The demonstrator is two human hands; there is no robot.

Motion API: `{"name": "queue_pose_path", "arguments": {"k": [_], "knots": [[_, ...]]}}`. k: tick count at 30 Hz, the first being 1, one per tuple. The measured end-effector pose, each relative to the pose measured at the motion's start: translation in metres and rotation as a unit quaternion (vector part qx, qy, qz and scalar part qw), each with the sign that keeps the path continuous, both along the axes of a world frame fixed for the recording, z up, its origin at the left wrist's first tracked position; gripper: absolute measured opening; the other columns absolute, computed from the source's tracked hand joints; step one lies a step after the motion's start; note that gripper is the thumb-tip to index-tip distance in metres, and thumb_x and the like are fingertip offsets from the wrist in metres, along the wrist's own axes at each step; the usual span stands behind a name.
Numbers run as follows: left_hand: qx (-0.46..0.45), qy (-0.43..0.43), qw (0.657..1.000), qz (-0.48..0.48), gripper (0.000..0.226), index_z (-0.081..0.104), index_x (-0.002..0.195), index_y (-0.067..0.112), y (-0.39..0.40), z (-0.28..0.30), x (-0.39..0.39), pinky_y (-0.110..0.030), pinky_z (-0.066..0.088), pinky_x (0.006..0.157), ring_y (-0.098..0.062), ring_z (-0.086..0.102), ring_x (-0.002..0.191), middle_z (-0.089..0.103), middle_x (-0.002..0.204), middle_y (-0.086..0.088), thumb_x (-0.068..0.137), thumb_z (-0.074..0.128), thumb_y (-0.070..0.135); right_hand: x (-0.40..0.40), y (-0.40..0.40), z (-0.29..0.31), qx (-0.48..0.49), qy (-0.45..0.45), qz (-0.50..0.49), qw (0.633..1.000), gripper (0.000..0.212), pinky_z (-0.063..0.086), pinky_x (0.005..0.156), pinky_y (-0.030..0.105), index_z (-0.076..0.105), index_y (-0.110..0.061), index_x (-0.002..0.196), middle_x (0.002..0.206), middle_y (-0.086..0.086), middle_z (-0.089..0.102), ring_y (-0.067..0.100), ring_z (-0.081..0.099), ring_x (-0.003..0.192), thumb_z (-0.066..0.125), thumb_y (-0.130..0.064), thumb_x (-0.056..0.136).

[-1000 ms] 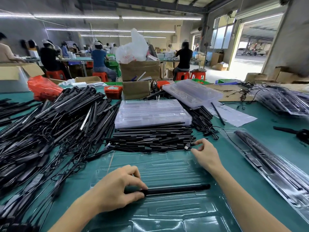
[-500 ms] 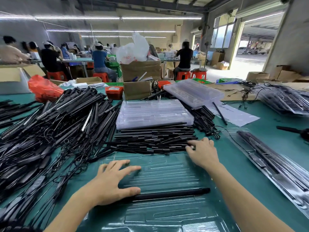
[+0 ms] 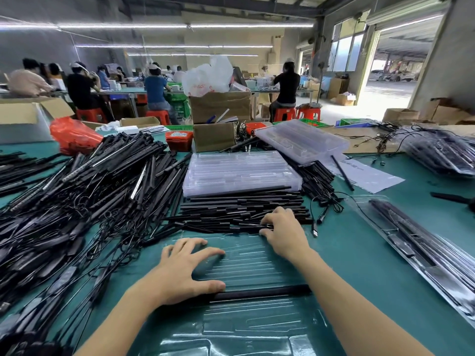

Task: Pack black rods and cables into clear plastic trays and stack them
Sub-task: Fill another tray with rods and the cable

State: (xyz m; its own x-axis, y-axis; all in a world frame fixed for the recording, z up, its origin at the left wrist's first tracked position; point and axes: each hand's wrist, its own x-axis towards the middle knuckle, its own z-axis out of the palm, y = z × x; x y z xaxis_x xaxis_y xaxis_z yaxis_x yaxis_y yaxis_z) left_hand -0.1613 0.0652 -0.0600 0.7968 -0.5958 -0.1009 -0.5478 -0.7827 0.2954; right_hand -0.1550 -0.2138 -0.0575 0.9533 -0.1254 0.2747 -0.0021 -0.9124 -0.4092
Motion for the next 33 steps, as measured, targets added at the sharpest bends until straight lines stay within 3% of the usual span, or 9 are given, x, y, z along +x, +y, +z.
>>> {"name": "queue_pose_path", "arguments": {"k": [5, 9, 12, 16, 19, 22, 25, 28, 33], "knots": [[-0.007, -0.003, 1.000, -0.001, 0.078, 0.026, 0.133, 0.072, 0.000, 0.002, 0.002, -0.041, 0.008, 0.119, -0.007, 0.008, 0.141, 0.024, 0.144, 0.019, 0.061, 0.030, 0.104, -0.010, -0.012, 0.015, 0.221, -0.082, 0.005, 0.972, 0.008, 0.049, 0.069, 0.020, 0.079, -0.018, 0.089, 0.081, -0.005, 0.071, 0.011, 0.064, 0.076, 0.077, -0.025, 0.086], [-0.037, -0.023, 0.999, -0.010, 0.082, 0.028, 0.138, 0.065, 0.000, 0.004, 0.000, -0.038, 0.012, 0.118, -0.002, 0.014, 0.138, 0.029, 0.141, 0.024, 0.065, 0.036, 0.101, -0.031, -0.034, 0.036, 0.377, 0.090, 0.145, 0.910, 0.010, 0.040, 0.048, 0.020, 0.079, -0.018, 0.077, 0.064, -0.003, 0.067, 0.012, 0.053, 0.055, 0.081, -0.026, 0.082], [-0.153, -0.067, 0.985, -0.033, 0.076, 0.033, 0.142, 0.050, -0.003, 0.008, -0.005, -0.028, 0.023, 0.114, 0.009, 0.025, 0.132, 0.037, 0.137, 0.034, 0.078, 0.046, 0.087, -0.047, -0.039, 0.045, 0.332, 0.208, 0.238, 0.889, 0.016, 0.036, 0.048, 0.021, 0.079, -0.014, 0.078, 0.067, 0.004, 0.067, 0.013, 0.052, 0.056, 0.082, -0.030, 0.074], [-0.198, -0.054, 0.976, -0.072, 0.054, 0.042, 0.134, 0.048, -0.021, 0.023, -0.020, -0.011, 0.039, 0.089, 0.001, 0.052, 0.105, 0.052, 0.115, 0.030, 0.086, 0.058, 0.067, -0.054, -0.031, 0.050, 0.312, 0.211, 0.276, 0.884, 0.012, 0.035, 0.049, 0.025, 0.079, -0.017, 0.072, 0.064, 0.002, 0.066, 0.014, 0.050, 0.057, 0.081, -0.028, 0.071], [-0.171, -0.033, 0.979, -0.110, 0.025, 0.062, 0.115, 0.035, -0.040, 0.030, -0.033, -0.021, 0.048, 0.075, -0.005, 0.060, 0.082, 0.065, 0.093, 0.018, 0.094, 0.064, 0.048, -0.053, -0.027, 0.051, 0.330, 0.200, 0.281, 0.878, 0.020, 0.033, 0.050, 0.027, 0.080, -0.011, 0.075, 0.068, 0.012, 0.064, 0.017, 0.048, 0.058, 0.083, -0.030, 0.068], [-0.145, -0.024, 0.983, -0.108, 0.013, 0.061, 0.096, 0.028, -0.050, 0.031, -0.044, -0.030, 0.048, 0.068, -0.009, 0.055, 0.069, 0.062, 0.075, 0.011, 0.095, 0.065, 0.040, -0.052, -0.025, 0.048, 0.318, 0.204, 0.284, 0.881, 0.027, 0.033, 0.050, 0.025, 0.080, -0.011, 0.079, 0.067, 0.008, 0.065, 0.015, 0.048, 0.058, 0.082, -0.037, 0.072], [-0.113, -0.042, 0.982, -0.143, 0.016, 0.059, 0.092, 0.029, -0.054, 0.030, -0.057, -0.022, 0.043, 0.067, -0.005, 0.052, 0.071, 0.061, 0.078, 0.012, 0.093, 0.064, 0.044, -0.048, -0.028, 0.039, 0.365, 0.127, 0.204, 0.899, 0.039, 0.033, 0.047, 0.017, 0.081, -0.014, 0.083, 0.068, 0.002, 0.068, 0.011, 0.050, 0.055, 0.074, -0.052, 0.083], [-0.119, -0.064, 0.972, -0.194, 0.022, 0.062, 0.094, 0.026, -0.063, 0.029, -0.071, -0.025, 0.046, 0.072, -0.005, 0.052, 0.077, 0.062, 0.083, 0.011, 0.092, 0.062, 0.047, -0.042, -0.035, 0.022, 0.392, 0.068, 0.113, 0.911, 0.035, 0.034, 0.044, 0.013, 0.078, -0.011, 0.080, 0.063, 0.000, 0.065, 0.009, 0.049, 0.052, 0.065, -0.041, 0.094], [-0.103, -0.096, 0.960, -0.241, 0.025, 0.058, 0.098, 0.027, -0.084, 0.021, -0.083, -0.028, 0.045, 0.075, -0.004, 0.049, 0.086, 0.059, 0.092, 0.011, 0.096, 0.056, 0.052, -0.038, -0.038, 0.009, 0.401, 0.060, 0.095, 0.909, 0.032, 0.035, 0.042, 0.017, 0.076, -0.011, 0.077, 0.063, 0.002, 0.064, 0.008, 0.051, 0.050, 0.064, -0.032, 0.097]]}}
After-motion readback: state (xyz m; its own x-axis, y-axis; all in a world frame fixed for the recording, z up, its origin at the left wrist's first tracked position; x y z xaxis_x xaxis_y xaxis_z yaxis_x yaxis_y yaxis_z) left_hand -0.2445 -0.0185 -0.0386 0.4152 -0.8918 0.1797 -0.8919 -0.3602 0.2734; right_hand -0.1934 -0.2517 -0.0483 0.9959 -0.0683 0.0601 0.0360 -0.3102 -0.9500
